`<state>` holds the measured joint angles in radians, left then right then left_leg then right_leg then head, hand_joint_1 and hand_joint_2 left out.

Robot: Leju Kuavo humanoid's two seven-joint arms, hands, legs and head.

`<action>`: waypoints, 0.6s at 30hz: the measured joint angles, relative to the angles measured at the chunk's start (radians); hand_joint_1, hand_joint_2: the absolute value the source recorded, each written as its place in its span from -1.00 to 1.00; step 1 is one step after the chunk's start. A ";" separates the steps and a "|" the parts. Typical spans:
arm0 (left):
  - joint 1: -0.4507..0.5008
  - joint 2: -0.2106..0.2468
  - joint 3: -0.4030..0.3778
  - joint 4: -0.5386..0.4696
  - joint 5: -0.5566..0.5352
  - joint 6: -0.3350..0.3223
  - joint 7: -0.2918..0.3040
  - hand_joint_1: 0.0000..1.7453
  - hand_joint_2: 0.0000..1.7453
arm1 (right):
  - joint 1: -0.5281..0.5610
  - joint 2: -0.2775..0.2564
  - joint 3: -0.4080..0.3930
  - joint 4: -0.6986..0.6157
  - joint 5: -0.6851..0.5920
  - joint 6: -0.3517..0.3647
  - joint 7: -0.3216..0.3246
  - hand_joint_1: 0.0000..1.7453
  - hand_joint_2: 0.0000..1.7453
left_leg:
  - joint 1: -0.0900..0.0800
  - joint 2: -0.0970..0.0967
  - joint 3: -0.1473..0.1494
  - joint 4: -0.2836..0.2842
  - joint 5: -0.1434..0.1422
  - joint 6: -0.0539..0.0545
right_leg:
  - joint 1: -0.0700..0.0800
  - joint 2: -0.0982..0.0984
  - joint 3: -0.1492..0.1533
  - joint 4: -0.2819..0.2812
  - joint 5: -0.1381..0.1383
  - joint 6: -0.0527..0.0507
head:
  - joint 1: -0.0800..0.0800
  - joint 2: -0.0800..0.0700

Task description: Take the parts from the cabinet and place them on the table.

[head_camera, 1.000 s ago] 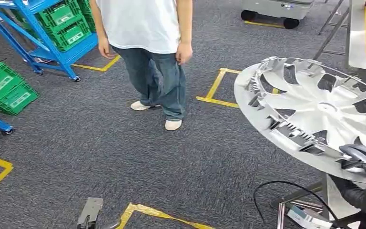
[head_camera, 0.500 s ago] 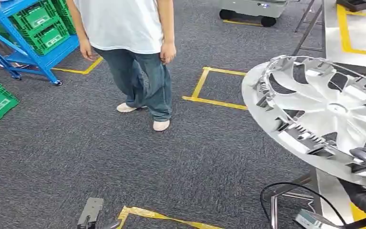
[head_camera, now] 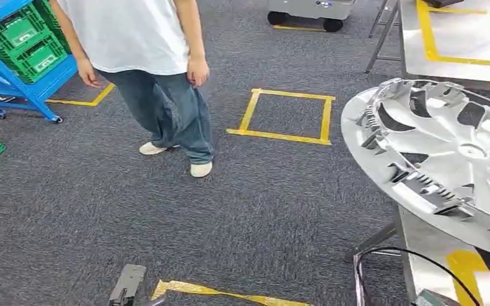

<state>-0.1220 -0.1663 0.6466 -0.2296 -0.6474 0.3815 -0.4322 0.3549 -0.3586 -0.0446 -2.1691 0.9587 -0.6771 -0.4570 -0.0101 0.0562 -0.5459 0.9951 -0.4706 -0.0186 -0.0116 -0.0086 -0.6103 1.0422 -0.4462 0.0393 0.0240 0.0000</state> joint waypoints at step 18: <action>-0.021 0.004 -0.003 0.000 0.018 0.002 -0.012 -1.00 1.00 | -0.002 0.006 -0.014 -0.003 0.006 0.000 -0.004 1.00 1.00 | 0.007 -0.069 -0.007 -0.010 0.013 0.030 | -0.003 0.039 -0.063 0.088 -0.045 0.020 | 0.002 0.000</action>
<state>-0.1430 -0.1621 0.6435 -0.2296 -0.6291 0.3830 -0.4444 0.3525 -0.3521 -0.0587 -2.1717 0.9648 -0.6771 -0.4608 -0.0033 -0.0124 -0.5527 0.9853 -0.4578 0.0112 -0.0144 0.0303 -0.6734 1.1304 -0.4915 0.0593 0.0263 0.0000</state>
